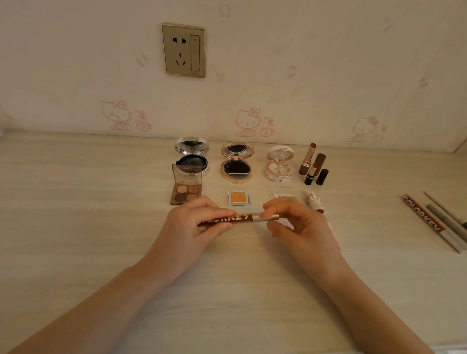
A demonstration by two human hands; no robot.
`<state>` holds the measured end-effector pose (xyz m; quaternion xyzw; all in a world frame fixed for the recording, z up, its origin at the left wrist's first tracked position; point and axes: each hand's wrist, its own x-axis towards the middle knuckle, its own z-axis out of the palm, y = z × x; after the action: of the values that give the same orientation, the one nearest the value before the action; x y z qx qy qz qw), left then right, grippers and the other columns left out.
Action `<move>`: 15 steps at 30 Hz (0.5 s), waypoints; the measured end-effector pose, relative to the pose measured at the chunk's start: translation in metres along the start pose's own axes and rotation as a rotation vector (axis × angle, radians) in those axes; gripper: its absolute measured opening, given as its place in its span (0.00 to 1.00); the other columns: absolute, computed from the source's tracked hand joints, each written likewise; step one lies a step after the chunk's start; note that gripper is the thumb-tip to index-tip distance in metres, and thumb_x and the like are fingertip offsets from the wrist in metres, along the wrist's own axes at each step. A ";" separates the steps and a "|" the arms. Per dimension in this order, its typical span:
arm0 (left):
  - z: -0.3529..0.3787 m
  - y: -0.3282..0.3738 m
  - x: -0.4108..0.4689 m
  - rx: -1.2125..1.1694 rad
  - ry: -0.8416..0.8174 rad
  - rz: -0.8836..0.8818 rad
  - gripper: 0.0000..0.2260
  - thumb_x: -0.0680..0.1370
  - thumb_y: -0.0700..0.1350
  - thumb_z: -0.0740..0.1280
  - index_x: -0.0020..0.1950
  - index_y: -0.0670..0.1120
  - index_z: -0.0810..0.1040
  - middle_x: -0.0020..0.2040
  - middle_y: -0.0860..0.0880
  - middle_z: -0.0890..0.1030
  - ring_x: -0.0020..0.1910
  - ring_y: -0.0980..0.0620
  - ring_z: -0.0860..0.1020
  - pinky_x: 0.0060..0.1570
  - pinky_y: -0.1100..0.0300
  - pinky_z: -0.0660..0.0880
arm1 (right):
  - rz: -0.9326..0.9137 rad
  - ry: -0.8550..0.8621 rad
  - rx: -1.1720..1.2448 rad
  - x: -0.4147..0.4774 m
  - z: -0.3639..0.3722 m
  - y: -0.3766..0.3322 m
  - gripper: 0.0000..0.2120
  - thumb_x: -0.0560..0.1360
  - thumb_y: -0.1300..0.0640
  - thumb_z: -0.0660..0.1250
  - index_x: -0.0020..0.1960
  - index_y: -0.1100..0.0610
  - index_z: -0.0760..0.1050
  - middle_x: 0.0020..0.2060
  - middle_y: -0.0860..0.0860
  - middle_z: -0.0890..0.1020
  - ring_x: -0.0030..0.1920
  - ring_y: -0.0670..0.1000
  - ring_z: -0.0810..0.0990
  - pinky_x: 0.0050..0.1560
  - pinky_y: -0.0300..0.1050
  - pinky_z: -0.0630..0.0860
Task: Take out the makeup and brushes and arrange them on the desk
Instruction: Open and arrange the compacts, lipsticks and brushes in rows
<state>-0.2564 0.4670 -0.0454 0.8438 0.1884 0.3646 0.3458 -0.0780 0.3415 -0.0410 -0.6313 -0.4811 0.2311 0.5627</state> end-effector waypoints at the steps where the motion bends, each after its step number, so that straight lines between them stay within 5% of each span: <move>1: 0.000 0.000 0.000 0.003 -0.002 0.011 0.12 0.72 0.47 0.71 0.54 0.50 0.83 0.44 0.57 0.80 0.45 0.56 0.79 0.45 0.71 0.73 | 0.017 -0.002 0.003 0.000 0.000 0.000 0.11 0.72 0.61 0.71 0.47 0.45 0.79 0.50 0.42 0.81 0.53 0.44 0.80 0.48 0.39 0.78; 4: 0.001 -0.001 -0.001 0.018 -0.003 0.038 0.11 0.72 0.46 0.71 0.54 0.50 0.84 0.46 0.57 0.80 0.47 0.57 0.80 0.48 0.71 0.74 | 0.095 0.020 0.067 -0.002 0.002 -0.005 0.11 0.72 0.43 0.67 0.51 0.47 0.78 0.42 0.45 0.83 0.42 0.43 0.82 0.39 0.36 0.77; 6: 0.002 -0.001 -0.001 0.023 0.005 0.049 0.11 0.72 0.45 0.71 0.54 0.49 0.84 0.46 0.57 0.80 0.47 0.58 0.80 0.48 0.71 0.74 | 0.100 0.065 -0.020 -0.002 0.002 -0.004 0.11 0.74 0.43 0.64 0.47 0.48 0.80 0.34 0.45 0.83 0.34 0.40 0.79 0.34 0.31 0.73; 9: 0.002 -0.002 -0.001 0.014 0.016 0.046 0.11 0.72 0.45 0.72 0.54 0.50 0.84 0.46 0.57 0.81 0.47 0.57 0.80 0.48 0.70 0.74 | 0.060 0.050 -0.119 -0.001 0.001 0.000 0.04 0.76 0.53 0.66 0.46 0.46 0.79 0.38 0.42 0.82 0.39 0.40 0.79 0.39 0.30 0.73; 11: 0.002 -0.003 0.000 0.013 0.027 0.038 0.11 0.72 0.46 0.72 0.54 0.49 0.84 0.46 0.57 0.81 0.47 0.57 0.80 0.48 0.69 0.74 | 0.053 0.004 -0.079 -0.001 0.000 0.002 0.09 0.75 0.57 0.68 0.49 0.43 0.77 0.45 0.42 0.81 0.49 0.43 0.80 0.44 0.36 0.76; 15: 0.001 -0.004 -0.001 0.016 0.031 0.037 0.12 0.72 0.46 0.71 0.54 0.50 0.83 0.47 0.57 0.80 0.47 0.57 0.80 0.49 0.68 0.75 | 0.090 0.022 -0.009 -0.003 0.001 -0.002 0.12 0.72 0.42 0.66 0.53 0.44 0.77 0.43 0.44 0.83 0.43 0.41 0.80 0.41 0.36 0.77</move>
<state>-0.2566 0.4687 -0.0490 0.8442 0.1810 0.3823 0.3294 -0.0805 0.3397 -0.0403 -0.6573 -0.4471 0.2468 0.5542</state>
